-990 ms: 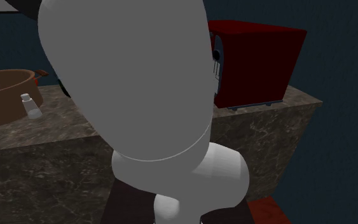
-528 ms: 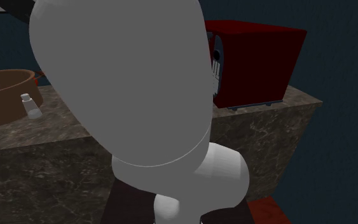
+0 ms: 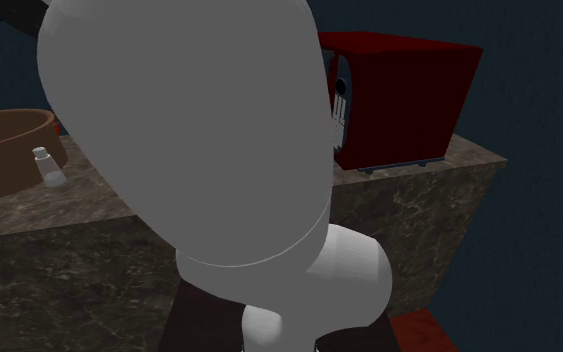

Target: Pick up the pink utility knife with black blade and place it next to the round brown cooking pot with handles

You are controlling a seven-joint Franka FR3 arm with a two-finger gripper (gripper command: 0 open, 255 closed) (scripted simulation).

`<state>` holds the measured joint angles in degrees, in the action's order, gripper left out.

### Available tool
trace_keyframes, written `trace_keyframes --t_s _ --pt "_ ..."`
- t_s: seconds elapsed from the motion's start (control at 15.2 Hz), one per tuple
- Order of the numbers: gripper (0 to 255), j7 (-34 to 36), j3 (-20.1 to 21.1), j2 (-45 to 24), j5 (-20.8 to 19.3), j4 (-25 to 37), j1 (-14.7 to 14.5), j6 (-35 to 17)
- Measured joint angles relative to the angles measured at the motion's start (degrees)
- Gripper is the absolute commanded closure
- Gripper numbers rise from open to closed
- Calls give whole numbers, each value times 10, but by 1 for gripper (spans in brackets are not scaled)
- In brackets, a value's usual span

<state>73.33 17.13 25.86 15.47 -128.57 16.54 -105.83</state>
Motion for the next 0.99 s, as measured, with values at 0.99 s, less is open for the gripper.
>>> trace_keyframes --t_s 0.99 --pt "255 119 82 37 40 24 -45 34"
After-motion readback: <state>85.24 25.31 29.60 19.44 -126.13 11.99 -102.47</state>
